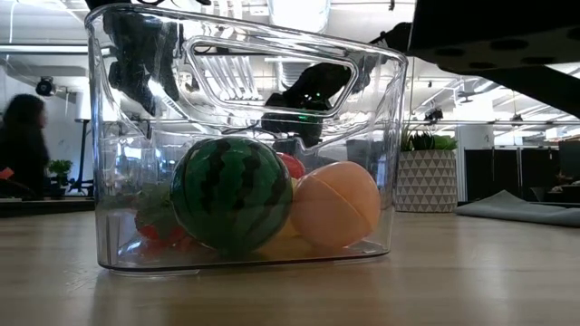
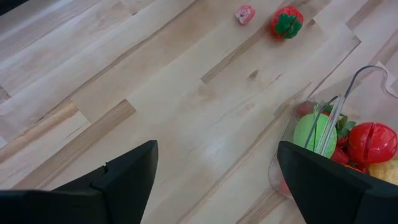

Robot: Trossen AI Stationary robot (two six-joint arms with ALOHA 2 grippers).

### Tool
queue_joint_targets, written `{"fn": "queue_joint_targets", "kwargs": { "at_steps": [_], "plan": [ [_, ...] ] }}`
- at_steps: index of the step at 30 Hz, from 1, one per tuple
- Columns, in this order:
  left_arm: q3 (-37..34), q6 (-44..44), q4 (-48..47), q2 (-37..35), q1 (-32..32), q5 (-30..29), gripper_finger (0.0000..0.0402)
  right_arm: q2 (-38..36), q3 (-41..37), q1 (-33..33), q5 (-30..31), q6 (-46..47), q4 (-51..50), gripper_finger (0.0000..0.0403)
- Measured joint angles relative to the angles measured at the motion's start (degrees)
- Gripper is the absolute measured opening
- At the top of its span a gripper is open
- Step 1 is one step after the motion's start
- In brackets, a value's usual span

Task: Pick and placing Produce into tupperware
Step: Put the red apple into the transparent bin

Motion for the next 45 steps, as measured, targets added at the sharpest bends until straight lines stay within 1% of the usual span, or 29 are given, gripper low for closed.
{"fn": "queue_joint_targets", "kwargs": {
  "at_steps": [6,9,16,20,24,28,32,36,38,40,42,45],
  "plan": [
    [0.0,0.0,0.0,0.0,0.0,-0.3,0.0315,0.0,0.0,0.0,0.0,0.0,-0.1,0.0295],
    [0.0,0.0,0.0,0.0,0.0,-0.3,0.0315,-0.2,0.0,0.0,-0.1,0.0,-1.0,0.0291],
    [0.0,0.0,0.0,0.0,0.0,-0.2,0.0315,-1.0,0.0,0.7,-1.0,-0.3,-4.3,0.0265],
    [0.0,0.0,0.1,0.0,0.0,-0.2,0.0315,-1.9,0.0,1.9,-2.4,-0.4,-7.2,0.027],
    [0.0,0.0,0.1,0.0,0.0,-0.2,0.0315,-4.6,0.0,4.0,-3.5,-1.0,-9.0,0.028],
    [0.0,0.0,0.8,0.0,0.0,-0.5,0.0315,-9.5,-0.1,7.0,-4.7,-2.9,-9.8,0.028],
    [0.0,0.0,1.0,0.0,0.0,-0.7,0.0315,-16.1,0.0,11.0,-5.8,-5.5,-11.5,0.0273],
    [0.0,-0.4,1.0,0.0,0.0,-0.9,0.0315,-22.3,-0.2,16.5,-6.5,-7.8,-12.7,0.0272],
    [0.0,-2.2,0.9,0.0,0.0,-2.6,0.0315,-25.0,-0.4,19.3,-6.7,-9.0,-13.1,0.0274],
    [0.0,-4.1,1.0,0.0,0.0,-4.9,0.0315,-26.8,-0.6,22.3,-7.4,-9.4,-13.4,0.0274],
    [0.0,-4.6,0.9,0.0,0.4,-6.6,0.0316,-27.7,-0.7,25.1,-9.8,-9.5,-13.4,0.0273],
    [0.0,-4.7,1.0,0.0,2.1,-6.9,0.0316,-27.9,-1.3,28.7,-12.7,-9.3,-13.2,0.0273]
  ]
}}
